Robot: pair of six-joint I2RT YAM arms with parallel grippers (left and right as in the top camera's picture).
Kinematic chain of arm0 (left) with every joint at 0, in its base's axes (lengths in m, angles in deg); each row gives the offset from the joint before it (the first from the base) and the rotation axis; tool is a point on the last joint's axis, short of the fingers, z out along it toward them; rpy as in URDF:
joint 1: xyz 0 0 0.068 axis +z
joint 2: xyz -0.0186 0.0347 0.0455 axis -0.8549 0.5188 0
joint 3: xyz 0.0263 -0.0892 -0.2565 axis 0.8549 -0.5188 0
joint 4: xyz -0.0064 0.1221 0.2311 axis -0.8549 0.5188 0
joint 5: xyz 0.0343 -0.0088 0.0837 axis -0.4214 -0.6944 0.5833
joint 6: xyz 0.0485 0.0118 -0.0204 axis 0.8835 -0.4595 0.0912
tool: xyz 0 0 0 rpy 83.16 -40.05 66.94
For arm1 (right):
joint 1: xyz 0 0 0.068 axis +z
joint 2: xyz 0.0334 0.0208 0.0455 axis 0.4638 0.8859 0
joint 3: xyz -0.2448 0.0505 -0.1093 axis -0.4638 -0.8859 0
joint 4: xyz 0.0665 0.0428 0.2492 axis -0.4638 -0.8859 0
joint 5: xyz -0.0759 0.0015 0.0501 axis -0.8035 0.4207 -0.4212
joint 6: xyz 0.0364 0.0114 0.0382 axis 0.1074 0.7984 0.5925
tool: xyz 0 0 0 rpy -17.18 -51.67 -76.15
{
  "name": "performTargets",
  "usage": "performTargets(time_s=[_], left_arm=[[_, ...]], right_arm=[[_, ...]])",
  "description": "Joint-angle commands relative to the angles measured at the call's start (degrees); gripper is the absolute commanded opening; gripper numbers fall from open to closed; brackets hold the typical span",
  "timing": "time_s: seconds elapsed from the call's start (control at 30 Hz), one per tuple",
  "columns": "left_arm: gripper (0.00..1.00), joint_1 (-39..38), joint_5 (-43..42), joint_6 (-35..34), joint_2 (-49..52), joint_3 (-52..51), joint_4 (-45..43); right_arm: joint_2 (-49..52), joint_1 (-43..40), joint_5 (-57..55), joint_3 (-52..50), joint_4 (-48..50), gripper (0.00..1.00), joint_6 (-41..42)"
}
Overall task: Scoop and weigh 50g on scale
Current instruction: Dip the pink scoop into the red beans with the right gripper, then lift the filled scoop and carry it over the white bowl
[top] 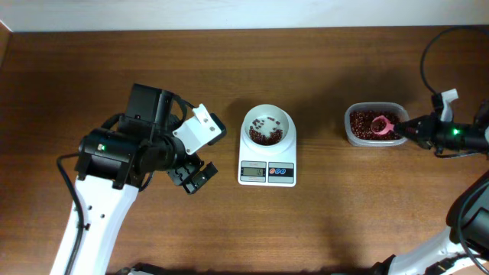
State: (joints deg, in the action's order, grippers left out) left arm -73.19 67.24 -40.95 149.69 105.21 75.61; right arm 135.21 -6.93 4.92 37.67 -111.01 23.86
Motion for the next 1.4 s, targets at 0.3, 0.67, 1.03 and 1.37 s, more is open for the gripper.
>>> performTargets(time_s=[0.3,0.67,1.03,1.37], left_arm=[[0.99,0.3,-0.9,1.2,0.0,0.7,-0.1],[0.99,0.3,-0.9,1.2,0.0,0.7,-0.1],[0.99,0.3,-0.9,1.2,0.0,0.7,-0.1],[0.99,0.3,-0.9,1.2,0.0,0.7,-0.1]], right_arm=[[0.5,-1.6,11.9,-0.5,-1.0,0.04,-1.0],[0.4,-1.0,22.0,-0.5,-3.5,0.04,-1.0],[0.4,14.3,24.0,-0.5,-3.2,0.04,-0.7],[0.4,25.7,26.7,-0.5,-1.7,0.04,-0.5]])
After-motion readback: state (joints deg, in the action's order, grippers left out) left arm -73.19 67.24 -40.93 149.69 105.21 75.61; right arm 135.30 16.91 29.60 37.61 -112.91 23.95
